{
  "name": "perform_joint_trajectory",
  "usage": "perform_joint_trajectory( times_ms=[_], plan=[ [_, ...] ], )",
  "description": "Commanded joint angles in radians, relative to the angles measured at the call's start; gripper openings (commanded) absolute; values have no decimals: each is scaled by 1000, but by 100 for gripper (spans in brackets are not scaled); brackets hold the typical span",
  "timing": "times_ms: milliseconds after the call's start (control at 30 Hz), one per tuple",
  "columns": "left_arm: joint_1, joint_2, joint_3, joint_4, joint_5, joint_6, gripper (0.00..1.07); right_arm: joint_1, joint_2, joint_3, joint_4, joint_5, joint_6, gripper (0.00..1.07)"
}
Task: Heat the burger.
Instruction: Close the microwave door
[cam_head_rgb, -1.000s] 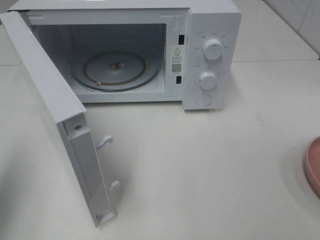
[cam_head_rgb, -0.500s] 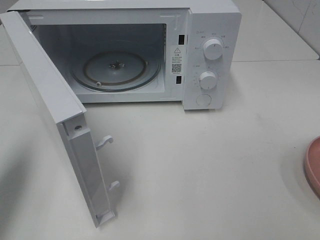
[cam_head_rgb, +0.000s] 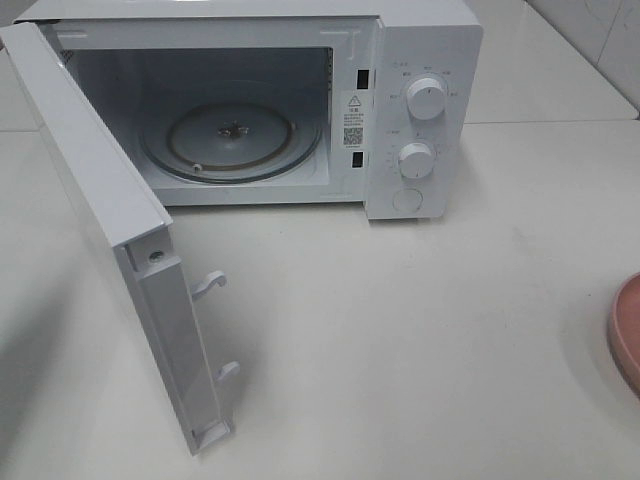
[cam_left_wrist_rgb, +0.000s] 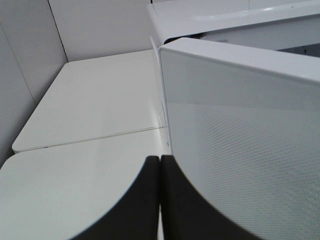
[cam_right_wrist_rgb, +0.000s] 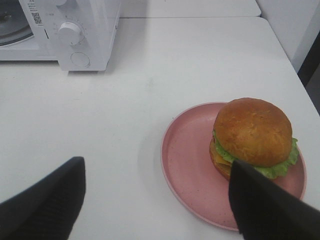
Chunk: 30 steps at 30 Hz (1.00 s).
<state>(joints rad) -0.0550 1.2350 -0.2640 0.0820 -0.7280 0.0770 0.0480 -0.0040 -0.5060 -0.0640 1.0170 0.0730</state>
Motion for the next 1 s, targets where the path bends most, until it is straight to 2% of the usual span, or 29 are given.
perform_joint_trajectory(
  times_ms=[33, 167, 200, 233, 267, 433, 500, 600, 733, 1000],
  plan=[
    [2, 65, 1, 8, -61, -20, 0, -3, -27, 2, 1, -10, -16, 76],
    [2, 110, 0, 41, -88, -64, 0, -3, -27, 2, 1, -10, -16, 76],
    [2, 136, -4, 77, -106, -92, 0, -3, -27, 2, 1, -10, -16, 76],
    [2, 136, -4, 77, -106, -92, 0, -3, -27, 2, 1, -10, -16, 76],
    [2, 163, -14, 115, -111, -113, 0, -3, -27, 2, 1, -10, -16, 76],
    [2, 222, -54, 200, -132, -138, 0, -3, -27, 2, 1, -10, -16, 76],
    [2, 277, -87, 242, -148, -165, 0, -3, -27, 2, 1, -10, -16, 75],
    [2, 291, -94, 254, -151, -166, 0, -3, -27, 2, 1, -10, -16, 75],
    [-36, 351, -123, 298, -173, -182, 0, -3, -27, 2, 1, -10, -16, 75],
    [-100, 412, -147, 290, -191, -179, 0, -3, -27, 2, 1, -10, -16, 75]
  ],
)
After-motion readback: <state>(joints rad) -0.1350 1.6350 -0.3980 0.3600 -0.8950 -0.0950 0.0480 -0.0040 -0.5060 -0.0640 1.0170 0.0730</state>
